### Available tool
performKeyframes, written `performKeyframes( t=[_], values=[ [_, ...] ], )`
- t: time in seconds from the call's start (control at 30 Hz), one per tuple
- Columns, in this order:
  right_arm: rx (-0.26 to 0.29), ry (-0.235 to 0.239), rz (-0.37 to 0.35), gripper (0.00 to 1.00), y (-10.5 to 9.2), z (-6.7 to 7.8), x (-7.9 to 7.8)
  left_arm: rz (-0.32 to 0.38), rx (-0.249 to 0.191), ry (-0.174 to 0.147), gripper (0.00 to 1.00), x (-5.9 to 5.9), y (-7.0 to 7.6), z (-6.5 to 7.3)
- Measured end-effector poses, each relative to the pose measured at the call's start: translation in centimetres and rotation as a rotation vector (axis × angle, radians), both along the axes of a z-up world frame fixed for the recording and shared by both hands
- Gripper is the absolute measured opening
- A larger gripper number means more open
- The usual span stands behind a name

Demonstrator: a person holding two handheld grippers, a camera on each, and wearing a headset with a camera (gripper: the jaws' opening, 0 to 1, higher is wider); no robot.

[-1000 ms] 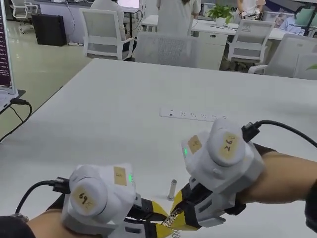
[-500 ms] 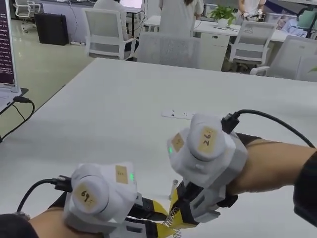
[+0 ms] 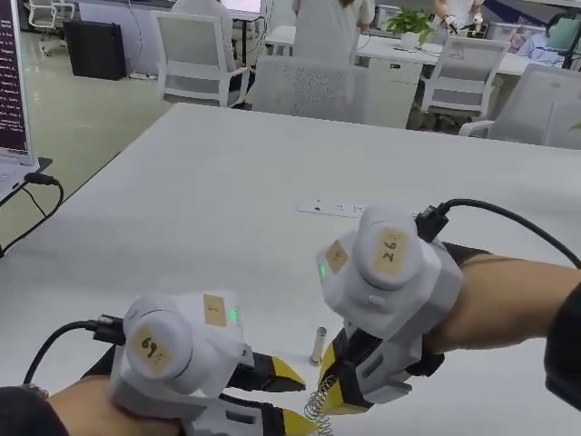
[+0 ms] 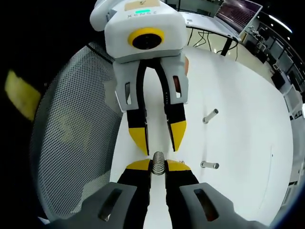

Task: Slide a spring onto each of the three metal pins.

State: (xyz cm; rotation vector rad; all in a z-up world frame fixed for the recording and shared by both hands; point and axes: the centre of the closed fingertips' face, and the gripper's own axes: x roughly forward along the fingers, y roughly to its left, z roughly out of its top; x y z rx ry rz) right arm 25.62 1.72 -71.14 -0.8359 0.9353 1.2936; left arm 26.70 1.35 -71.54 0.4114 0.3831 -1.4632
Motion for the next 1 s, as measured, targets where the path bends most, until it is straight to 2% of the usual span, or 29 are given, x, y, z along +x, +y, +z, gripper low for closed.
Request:
performKeyframes(
  t=[0.07,0.13,0.23,0.47,1.0],
  values=[
    [-0.001,0.0,-0.003,0.08,-0.1,0.0,0.1,0.008,-0.003,0.015,0.17,0.1,0.2,0.0],
    [0.002,0.0,-0.007,0.08,-0.2,0.0,0.1,0.023,-0.011,0.019,0.21,0.3,0.5,0.1],
    [0.004,0.001,-0.01,0.08,-0.3,0.1,0.2,0.035,-0.009,0.021,0.22,0.4,1.0,0.0],
    [0.017,0.004,-0.026,0.08,-0.6,0.1,0.2,0.076,-0.032,0.051,0.28,0.6,2.2,0.2],
    [0.022,0.0,-0.037,0.08,-1.1,0.3,0.5,0.183,-0.089,0.063,0.36,1.4,4.9,0.7]
  ],
)
